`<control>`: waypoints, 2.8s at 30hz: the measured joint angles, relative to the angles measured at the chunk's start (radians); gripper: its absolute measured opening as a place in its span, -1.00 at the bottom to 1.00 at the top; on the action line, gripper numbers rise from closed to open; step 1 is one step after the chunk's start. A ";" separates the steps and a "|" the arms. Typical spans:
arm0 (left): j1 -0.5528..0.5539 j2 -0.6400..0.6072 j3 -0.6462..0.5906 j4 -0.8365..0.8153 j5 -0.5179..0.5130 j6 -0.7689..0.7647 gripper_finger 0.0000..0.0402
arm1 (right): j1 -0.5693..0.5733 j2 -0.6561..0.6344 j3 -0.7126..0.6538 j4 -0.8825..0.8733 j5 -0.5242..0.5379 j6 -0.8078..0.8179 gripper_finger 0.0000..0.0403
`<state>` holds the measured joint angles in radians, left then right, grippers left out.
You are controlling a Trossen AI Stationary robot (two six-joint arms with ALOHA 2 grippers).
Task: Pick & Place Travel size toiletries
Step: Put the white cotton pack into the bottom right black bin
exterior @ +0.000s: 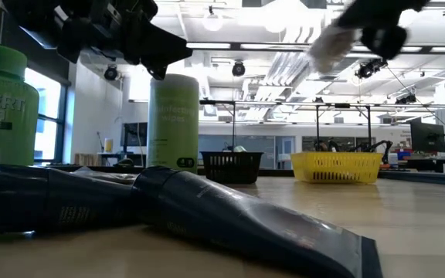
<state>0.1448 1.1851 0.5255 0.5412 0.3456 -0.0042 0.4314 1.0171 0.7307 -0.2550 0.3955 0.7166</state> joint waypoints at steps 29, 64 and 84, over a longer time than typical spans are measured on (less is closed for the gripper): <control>-0.001 0.000 0.000 0.001 -0.046 -0.048 -0.44 | 0.556 0.023 0.001 -0.205 -0.529 1.517 -0.98; 0.000 0.000 0.000 -0.020 -0.158 0.053 -0.44 | 0.657 0.277 0.001 -0.408 -0.685 1.383 -0.98; 0.000 0.000 0.000 -0.019 -0.187 0.056 -0.44 | 0.624 0.292 0.001 -0.444 -0.761 1.418 -0.59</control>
<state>0.1444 1.1854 0.5255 0.5224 0.1585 0.0521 1.0552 1.3094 0.7319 -0.6986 -0.3658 2.1347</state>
